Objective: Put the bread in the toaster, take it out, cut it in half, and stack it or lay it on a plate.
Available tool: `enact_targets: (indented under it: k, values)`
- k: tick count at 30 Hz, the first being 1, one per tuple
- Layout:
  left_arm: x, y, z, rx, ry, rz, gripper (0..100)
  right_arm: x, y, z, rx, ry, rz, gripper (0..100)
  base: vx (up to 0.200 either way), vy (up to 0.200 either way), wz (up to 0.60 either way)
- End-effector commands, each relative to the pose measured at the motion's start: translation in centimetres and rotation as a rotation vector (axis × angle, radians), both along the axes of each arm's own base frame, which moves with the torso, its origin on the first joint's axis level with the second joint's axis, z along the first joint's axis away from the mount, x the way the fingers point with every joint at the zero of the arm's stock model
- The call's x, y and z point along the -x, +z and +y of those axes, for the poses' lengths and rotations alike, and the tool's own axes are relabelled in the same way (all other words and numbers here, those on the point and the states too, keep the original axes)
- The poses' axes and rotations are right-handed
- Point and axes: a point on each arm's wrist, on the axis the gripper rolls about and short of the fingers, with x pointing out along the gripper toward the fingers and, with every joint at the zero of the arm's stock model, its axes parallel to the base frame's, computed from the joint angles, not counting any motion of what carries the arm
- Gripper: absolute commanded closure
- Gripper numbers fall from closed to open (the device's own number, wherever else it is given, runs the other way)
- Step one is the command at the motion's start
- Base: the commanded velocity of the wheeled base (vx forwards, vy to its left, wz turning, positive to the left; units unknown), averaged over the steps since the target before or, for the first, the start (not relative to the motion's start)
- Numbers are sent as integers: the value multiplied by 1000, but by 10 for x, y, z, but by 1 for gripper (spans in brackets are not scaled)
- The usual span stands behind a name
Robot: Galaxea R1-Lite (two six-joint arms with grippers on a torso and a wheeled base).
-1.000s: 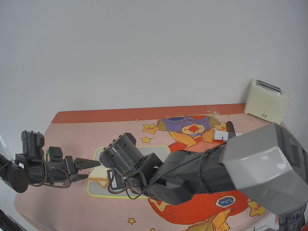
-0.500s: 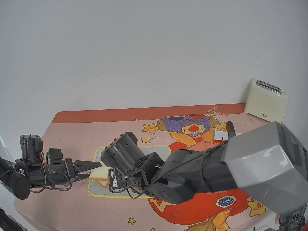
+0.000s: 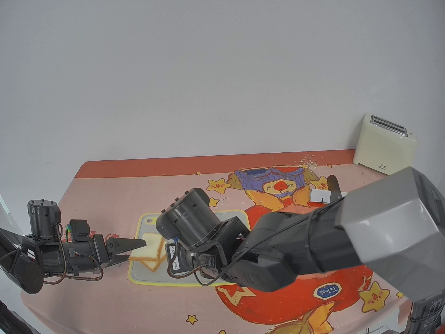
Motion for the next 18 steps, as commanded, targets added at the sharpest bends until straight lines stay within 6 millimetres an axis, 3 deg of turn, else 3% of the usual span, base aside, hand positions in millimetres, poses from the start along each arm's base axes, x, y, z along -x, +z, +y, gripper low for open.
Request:
enact_targets:
  k: [1, 3, 18]
  values:
    - [0, 1, 0, -1, 1, -6, 0, -3, 1, -6, 5, -13, 3, 100, 0, 200, 0]
    - [-1, 1, 0, -2, 2, -8, 0, -3, 2, -8, 6, -16, 2, 100, 0, 200, 0]
    - [-1, 0, -8, 6, -35, 1, 0, -5, 7, -29, 94, -80, 6, 100, 0, 0, 0]
